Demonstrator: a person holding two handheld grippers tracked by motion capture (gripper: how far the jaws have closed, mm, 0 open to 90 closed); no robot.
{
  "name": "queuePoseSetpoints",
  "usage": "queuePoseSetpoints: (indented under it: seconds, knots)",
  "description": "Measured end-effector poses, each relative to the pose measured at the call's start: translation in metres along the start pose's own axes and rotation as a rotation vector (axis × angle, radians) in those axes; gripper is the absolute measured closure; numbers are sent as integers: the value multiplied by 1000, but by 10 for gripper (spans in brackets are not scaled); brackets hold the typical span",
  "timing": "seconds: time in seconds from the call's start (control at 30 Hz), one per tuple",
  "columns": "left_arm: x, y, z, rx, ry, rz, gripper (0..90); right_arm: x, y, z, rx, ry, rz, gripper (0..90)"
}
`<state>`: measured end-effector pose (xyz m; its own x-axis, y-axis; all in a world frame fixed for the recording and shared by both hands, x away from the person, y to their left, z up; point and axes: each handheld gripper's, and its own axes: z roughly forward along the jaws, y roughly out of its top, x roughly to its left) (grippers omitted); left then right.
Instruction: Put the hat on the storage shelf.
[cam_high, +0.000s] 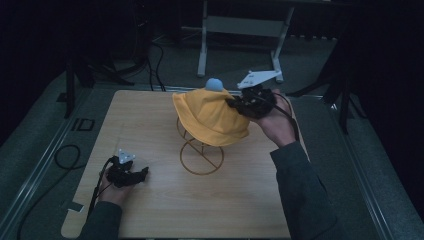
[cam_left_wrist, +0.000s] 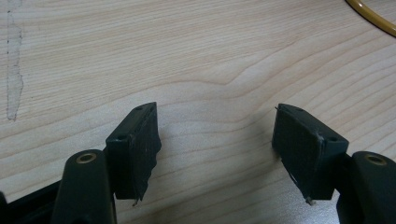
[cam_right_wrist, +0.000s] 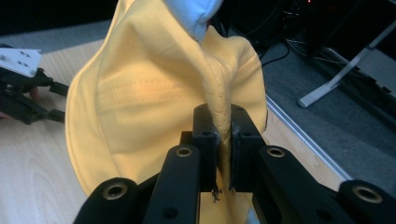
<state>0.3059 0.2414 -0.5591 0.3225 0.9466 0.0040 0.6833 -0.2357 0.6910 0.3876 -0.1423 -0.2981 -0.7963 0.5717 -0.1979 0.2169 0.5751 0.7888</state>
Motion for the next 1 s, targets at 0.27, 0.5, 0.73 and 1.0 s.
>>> queuePoseSetpoints:
  seconds: [0.27,0.5,0.73,1.0]
  knots:
    - [0,0,0,0,-3,1,322,20,26,31,73,0,-78,822]
    - [0,0,0,0,-4,0,321,23,26,38,85,46,-75,809]
    - [0,1,1,2,-1,1,321,42,40,37,69,32,-176,762]
    - [0,0,1,-1,-5,3,321,42,42,42,60,71,-127,516]
